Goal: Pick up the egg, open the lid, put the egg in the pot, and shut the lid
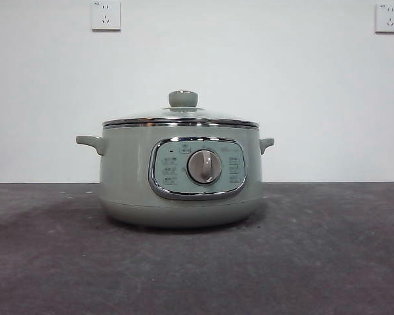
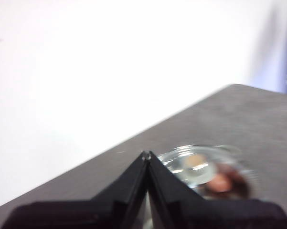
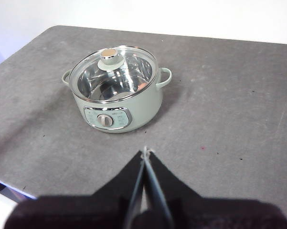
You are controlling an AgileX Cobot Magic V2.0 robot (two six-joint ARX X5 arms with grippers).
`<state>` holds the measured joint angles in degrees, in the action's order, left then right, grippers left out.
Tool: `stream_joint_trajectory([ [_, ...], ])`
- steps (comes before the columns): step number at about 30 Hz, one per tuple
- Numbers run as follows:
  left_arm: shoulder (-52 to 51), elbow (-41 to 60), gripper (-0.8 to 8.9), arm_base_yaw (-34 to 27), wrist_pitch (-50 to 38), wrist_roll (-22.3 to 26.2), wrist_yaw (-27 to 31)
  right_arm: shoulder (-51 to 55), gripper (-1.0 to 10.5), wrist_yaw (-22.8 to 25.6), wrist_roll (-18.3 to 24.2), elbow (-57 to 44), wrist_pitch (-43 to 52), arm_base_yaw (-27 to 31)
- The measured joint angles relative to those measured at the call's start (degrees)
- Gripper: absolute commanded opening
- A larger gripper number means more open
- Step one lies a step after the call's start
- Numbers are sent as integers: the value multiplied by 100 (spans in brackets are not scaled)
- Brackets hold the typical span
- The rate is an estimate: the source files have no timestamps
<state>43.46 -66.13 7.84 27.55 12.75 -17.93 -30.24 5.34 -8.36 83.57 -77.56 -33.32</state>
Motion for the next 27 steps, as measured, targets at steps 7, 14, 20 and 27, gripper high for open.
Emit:
stream_joint_trajectory([
  [7, -1495, 2470, -4, -761, -909, 116, 817, 0, 1, 4, -2, 0, -2, 0],
  [14, -2798, 4601, -4, -975, -1714, 0, 953, 0, 1, 2, 0, 0, -2, 0],
  [20, -3591, 5759, -4, -997, -1910, -306, 1327, 0, 1, 4, 0, 0, -2, 0],
  [27, -4308, 6509, -4, -999, -1808, -708, 1652, 0, 1, 4, -2, -2, -2, 0],
])
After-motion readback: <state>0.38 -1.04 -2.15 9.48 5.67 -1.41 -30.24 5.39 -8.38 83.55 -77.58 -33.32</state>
